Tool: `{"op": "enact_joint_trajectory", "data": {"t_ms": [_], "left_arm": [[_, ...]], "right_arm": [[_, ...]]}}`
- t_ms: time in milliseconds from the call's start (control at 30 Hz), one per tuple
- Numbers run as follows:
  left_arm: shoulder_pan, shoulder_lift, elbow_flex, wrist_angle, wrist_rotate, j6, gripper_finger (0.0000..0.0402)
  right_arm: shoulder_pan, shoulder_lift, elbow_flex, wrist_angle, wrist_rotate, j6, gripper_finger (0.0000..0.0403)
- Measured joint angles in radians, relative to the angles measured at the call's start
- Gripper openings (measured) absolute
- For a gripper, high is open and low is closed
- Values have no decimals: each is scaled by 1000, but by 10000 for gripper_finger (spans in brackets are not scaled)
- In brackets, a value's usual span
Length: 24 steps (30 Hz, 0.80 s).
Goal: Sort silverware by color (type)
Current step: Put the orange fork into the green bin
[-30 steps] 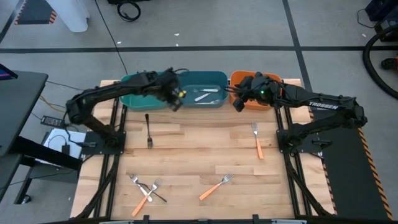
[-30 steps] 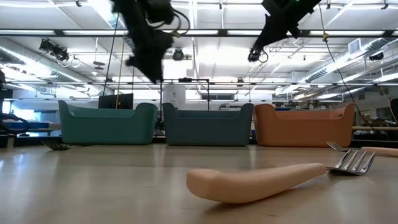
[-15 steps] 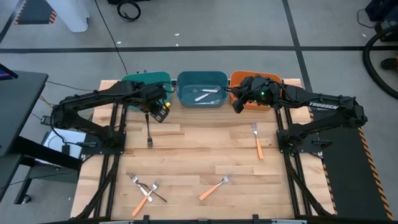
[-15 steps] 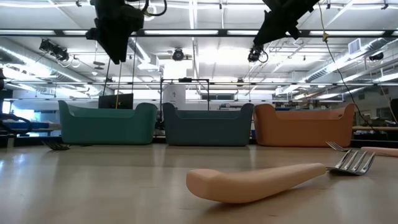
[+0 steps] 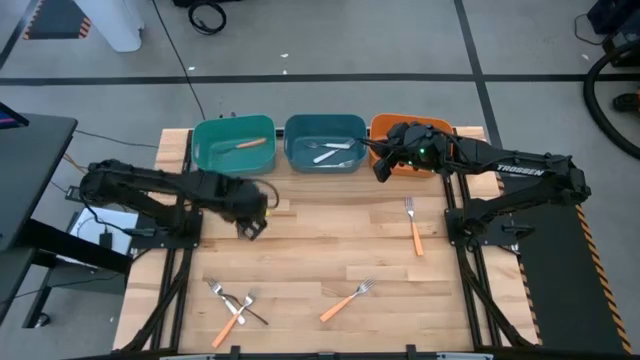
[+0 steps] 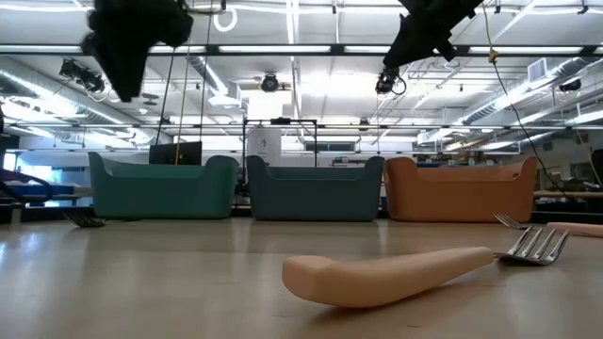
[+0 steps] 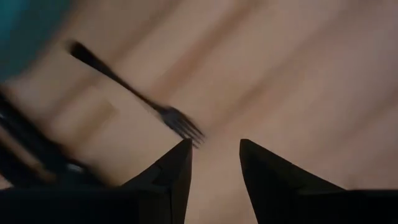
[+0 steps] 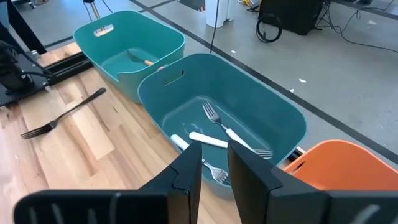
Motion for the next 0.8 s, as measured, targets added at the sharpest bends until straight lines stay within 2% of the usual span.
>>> {"op": "enact_joint_trajectory", "data": {"t_ms": [200,300,467,667,800], "left_arm": [[-230,0,0,121,35,-326,143],[-340,6,0,188,39,-440,143],[-491,29,0,206,34,-567,143],[-626,102,1,248,35,-649,151],[-675,174,0,315,35,-743,153]], "right_arm": [[0,0,0,3,-6,-10,85],[0,0,0,6,-50,-24,85],[7,0,0,10,-125,20,85],[45,0,0,14,-126,92,85],[83,0,0,6,-125,104,85]]}}
